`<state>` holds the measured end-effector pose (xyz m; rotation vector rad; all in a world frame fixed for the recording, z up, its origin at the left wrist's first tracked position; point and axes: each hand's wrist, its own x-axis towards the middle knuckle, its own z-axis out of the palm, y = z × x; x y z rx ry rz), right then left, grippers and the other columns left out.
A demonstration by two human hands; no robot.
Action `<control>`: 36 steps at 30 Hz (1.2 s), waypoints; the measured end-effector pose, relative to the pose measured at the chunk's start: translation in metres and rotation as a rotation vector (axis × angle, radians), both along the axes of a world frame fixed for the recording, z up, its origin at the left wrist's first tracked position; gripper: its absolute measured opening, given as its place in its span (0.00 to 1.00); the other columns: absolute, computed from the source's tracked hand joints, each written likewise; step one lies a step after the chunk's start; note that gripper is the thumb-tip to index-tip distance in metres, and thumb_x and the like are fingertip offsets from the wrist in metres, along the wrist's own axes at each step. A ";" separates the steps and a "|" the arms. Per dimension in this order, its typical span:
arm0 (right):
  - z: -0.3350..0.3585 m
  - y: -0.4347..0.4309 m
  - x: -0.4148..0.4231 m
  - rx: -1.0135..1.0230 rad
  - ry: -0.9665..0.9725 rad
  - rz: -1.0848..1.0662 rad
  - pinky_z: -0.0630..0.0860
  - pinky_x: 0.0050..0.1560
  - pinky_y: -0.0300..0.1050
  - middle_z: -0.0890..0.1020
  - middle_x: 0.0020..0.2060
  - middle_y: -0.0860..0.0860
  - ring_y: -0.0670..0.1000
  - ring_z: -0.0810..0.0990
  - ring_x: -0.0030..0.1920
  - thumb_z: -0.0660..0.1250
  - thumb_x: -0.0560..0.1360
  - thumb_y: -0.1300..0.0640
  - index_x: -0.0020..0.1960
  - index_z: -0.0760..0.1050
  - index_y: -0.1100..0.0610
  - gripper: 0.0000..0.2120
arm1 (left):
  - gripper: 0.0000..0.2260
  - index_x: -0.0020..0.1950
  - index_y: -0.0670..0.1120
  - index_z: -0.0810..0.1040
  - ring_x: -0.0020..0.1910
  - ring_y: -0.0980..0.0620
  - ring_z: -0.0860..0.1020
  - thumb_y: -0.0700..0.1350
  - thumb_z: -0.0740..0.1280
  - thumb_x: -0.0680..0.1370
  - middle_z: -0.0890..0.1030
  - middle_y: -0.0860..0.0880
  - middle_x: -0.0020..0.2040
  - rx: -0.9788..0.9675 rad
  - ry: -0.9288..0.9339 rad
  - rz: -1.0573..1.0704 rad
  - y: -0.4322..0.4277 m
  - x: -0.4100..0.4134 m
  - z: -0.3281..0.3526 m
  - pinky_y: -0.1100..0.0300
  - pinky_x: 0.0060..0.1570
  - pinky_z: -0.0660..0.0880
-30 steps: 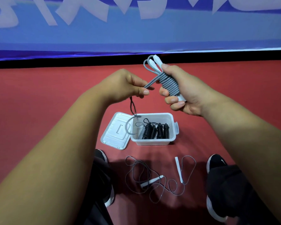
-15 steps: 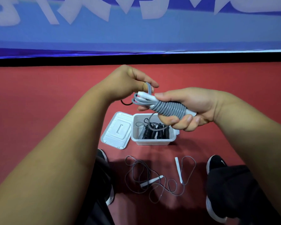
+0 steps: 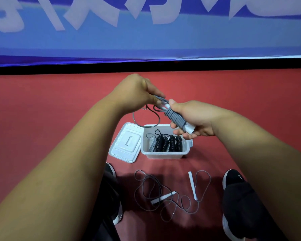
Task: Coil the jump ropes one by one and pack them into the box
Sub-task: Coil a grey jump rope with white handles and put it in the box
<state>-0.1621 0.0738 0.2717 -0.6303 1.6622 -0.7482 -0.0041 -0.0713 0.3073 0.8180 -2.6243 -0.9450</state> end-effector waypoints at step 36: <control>0.001 0.001 -0.035 -0.306 -0.167 -0.767 0.62 0.28 0.38 0.77 0.34 0.50 0.47 0.71 0.26 0.69 0.78 0.34 0.47 0.77 0.51 0.20 | 0.34 0.57 0.54 0.83 0.47 0.49 0.80 0.80 0.64 0.68 0.85 0.52 0.46 0.270 -0.604 -0.061 0.012 0.004 -0.026 0.51 0.55 0.77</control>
